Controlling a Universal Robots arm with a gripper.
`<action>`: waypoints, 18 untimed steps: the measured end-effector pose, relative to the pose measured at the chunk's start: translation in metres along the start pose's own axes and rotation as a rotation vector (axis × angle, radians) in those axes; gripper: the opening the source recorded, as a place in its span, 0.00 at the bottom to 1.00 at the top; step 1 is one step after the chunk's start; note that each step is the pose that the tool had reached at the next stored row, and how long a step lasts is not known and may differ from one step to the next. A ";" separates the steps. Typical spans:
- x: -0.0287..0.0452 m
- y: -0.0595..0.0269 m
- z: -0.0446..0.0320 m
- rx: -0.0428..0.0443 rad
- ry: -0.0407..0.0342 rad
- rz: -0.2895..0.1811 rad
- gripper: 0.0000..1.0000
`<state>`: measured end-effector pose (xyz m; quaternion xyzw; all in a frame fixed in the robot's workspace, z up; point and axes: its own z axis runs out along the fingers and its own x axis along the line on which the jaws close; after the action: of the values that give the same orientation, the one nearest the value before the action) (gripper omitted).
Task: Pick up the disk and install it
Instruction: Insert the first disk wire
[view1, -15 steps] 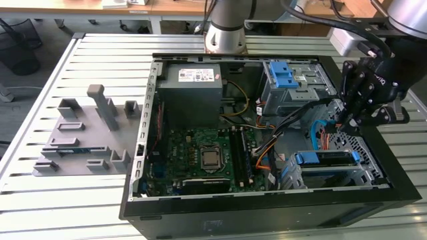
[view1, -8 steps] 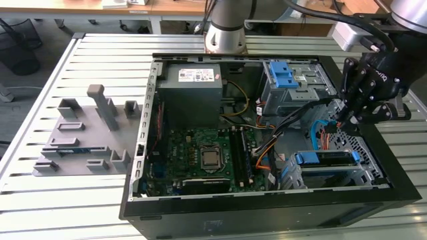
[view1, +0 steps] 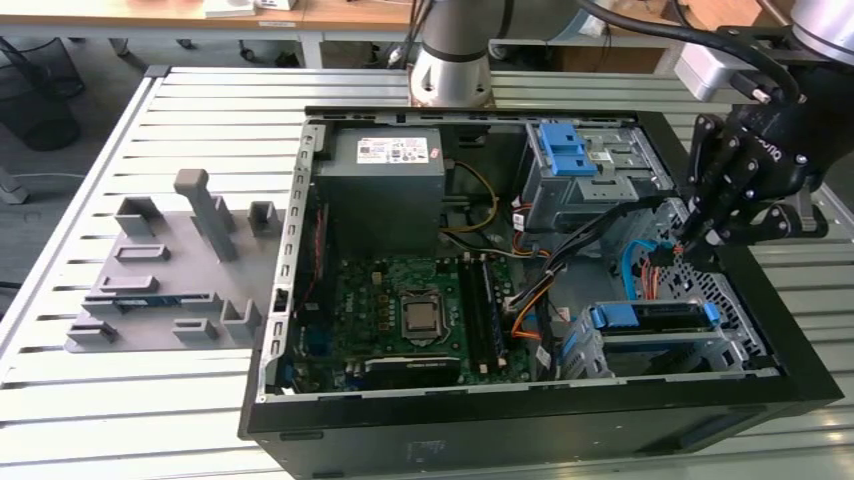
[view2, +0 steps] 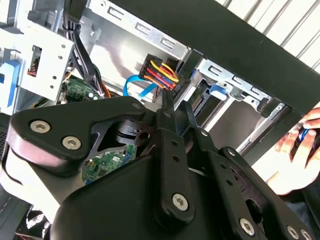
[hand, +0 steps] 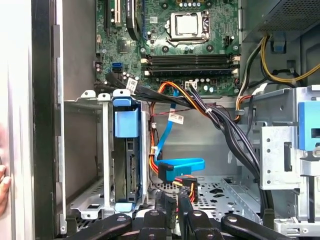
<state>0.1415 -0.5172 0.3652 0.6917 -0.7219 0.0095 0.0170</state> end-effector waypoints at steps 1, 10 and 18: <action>-0.0003 -0.0014 0.0003 -0.0021 0.0002 0.000 0.24; -0.0008 -0.0070 0.0039 -0.0209 0.0010 -0.001 0.24; -0.0010 -0.0083 0.0061 -0.0286 0.0012 -0.001 0.24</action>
<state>0.1498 -0.5168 0.3590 0.6918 -0.7216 -0.0004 0.0274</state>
